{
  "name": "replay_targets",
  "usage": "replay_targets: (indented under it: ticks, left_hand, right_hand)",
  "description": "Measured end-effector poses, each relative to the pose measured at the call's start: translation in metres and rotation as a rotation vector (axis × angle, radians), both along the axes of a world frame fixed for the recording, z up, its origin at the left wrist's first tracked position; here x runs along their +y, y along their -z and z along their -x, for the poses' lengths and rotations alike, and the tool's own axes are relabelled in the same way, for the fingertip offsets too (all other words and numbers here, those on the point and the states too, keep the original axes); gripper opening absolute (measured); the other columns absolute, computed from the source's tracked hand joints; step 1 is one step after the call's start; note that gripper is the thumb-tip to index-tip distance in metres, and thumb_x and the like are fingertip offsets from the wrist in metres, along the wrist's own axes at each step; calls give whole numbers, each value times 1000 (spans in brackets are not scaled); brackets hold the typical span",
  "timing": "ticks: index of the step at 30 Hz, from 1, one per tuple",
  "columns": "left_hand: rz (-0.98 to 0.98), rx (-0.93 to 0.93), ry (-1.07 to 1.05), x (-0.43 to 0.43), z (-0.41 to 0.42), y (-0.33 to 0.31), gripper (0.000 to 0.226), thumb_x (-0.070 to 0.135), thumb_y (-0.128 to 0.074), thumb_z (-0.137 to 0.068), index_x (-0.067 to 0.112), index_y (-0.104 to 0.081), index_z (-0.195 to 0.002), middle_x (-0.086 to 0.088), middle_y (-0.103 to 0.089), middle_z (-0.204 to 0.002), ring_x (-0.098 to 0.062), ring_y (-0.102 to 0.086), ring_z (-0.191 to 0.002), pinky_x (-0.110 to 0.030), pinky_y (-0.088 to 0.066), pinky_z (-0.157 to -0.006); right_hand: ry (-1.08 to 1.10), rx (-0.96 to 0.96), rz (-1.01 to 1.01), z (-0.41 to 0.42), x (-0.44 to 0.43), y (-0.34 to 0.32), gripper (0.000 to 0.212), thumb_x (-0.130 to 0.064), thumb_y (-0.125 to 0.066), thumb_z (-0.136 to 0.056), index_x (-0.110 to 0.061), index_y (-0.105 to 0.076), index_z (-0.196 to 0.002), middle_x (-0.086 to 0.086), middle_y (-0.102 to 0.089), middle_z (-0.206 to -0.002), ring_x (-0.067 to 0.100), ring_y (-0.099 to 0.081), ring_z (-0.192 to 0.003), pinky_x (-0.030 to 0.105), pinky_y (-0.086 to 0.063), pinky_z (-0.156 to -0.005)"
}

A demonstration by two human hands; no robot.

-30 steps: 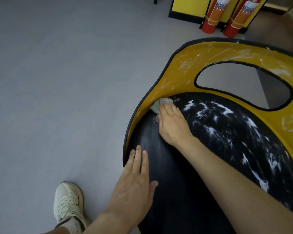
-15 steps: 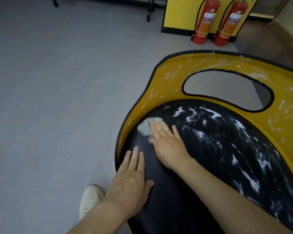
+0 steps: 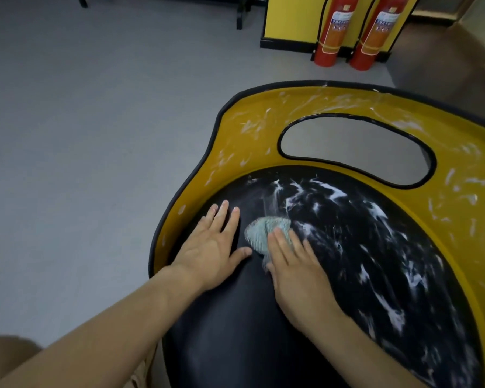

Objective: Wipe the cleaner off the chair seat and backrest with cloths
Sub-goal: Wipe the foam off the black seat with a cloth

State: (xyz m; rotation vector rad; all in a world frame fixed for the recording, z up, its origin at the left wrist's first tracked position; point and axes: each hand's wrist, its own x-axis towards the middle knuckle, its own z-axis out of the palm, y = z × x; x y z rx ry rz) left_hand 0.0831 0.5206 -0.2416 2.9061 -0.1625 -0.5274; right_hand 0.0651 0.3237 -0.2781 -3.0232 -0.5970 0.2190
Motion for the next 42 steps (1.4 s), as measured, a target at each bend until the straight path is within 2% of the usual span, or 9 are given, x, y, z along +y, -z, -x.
replay_targets:
  ticks: [3,6,10,12,20,26,28,32,42]
  left_hand:
    - [-28,41,50,-7,-21,3,85,65,-29,-101,20,13,-160,-7,21,-166,-23,18,-154,-40,0,-127]
    - [-48,50,42,-15,-32,11,86,67,-27,-100,19,14,-159,-7,21,-166,-24,18,-153,-42,1,-126]
    - [28,31,8,-15,-35,18,85,69,-21,-98,19,11,-160,-5,19,-167,-22,17,-154,-41,1,-126]
    - [24,24,33,-6,-33,16,83,65,-24,-100,19,12,-159,-5,20,-167,-20,18,-153,-41,0,-127]
    - [-7,28,76,9,-22,13,91,67,-32,-99,20,21,-157,-5,28,-164,-21,24,-151,-40,4,-126]
    - [-17,37,79,7,-23,13,93,70,-28,-98,18,21,-157,-9,28,-164,-25,25,-151,-41,7,-125]
    - [-13,37,79,8,-23,13,92,69,-29,-98,18,20,-157,-8,28,-164,-25,24,-152,-41,6,-125]
    - [-23,54,80,6,-24,13,92,68,-31,-99,19,20,-157,-8,27,-164,-25,22,-152,-43,3,-126]
    - [-17,73,64,2,-18,10,99,73,-35,-95,19,20,-158,-8,29,-164,-24,25,-151,-41,5,-126]
  right_hand:
    - [7,36,-1,27,-14,5,59,-37,-29,-100,-9,-42,-151,8,-43,-156,29,-42,-143,47,-24,-111]
    - [43,46,1,13,-11,6,61,-40,-25,-102,-13,-31,-156,5,-34,-161,27,-31,-149,47,-20,-117]
    - [86,93,-4,-57,6,2,60,-43,-11,-108,-19,9,-160,-1,13,-167,22,14,-154,48,3,-125]
    - [114,107,4,-94,15,0,62,-44,-14,-108,-21,12,-159,-2,20,-166,21,20,-153,49,5,-125]
    - [58,46,16,-113,18,1,59,-39,-17,-109,-15,-5,-162,6,-3,-169,24,-1,-156,41,0,-126]
    - [-10,46,78,-60,-2,-15,61,-43,-23,-103,-14,-32,-157,6,-34,-162,23,-35,-147,41,-28,-121]
    - [-19,37,54,-76,-3,-22,60,-49,-35,-103,-20,-33,-156,2,-33,-161,23,-31,-147,39,-28,-120]
    - [-14,101,66,-118,7,-9,66,-54,-24,-105,-28,0,-161,-2,12,-169,20,11,-155,44,-2,-126]
    - [-87,106,118,-8,-35,-5,66,-50,-12,-104,-16,-21,-160,6,-16,-167,26,-11,-155,45,-13,-121]
